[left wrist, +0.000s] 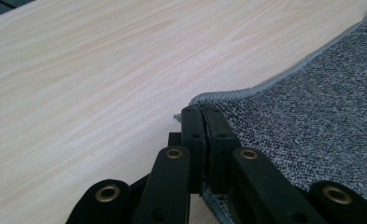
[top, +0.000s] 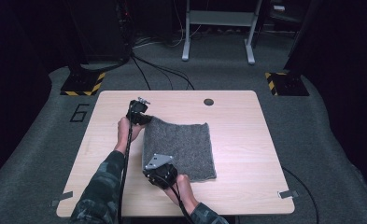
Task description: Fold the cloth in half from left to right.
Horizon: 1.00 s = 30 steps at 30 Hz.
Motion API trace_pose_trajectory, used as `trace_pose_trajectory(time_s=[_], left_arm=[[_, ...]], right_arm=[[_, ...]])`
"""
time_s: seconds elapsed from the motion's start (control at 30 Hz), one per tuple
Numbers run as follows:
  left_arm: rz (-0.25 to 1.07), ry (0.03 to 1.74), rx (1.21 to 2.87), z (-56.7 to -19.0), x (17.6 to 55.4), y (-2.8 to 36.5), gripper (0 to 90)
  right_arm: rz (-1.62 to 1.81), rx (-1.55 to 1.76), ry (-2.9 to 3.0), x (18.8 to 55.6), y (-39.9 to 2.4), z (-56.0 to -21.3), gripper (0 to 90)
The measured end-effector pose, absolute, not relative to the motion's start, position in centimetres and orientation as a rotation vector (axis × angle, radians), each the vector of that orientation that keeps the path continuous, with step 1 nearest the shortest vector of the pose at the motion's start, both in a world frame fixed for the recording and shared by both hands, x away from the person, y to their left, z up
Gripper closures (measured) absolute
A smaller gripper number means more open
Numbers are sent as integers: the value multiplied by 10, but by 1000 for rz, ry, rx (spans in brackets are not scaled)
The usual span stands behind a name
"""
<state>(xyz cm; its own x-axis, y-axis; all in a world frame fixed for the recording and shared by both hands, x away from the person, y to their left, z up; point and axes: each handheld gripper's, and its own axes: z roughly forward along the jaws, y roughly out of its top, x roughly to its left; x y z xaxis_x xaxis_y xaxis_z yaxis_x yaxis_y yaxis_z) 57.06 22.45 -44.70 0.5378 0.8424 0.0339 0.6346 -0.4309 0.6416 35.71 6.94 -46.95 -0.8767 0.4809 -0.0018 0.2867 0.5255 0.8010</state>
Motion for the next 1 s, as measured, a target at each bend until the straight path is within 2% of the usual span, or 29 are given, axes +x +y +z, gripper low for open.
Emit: trace_pose_trajectory(time_s=[1.0], left_arm=[[562, 1173, 2297, -386, 577, 223, 875]], right_arm=[[1419, 628, 2429, 352, 72, -425, 863]])
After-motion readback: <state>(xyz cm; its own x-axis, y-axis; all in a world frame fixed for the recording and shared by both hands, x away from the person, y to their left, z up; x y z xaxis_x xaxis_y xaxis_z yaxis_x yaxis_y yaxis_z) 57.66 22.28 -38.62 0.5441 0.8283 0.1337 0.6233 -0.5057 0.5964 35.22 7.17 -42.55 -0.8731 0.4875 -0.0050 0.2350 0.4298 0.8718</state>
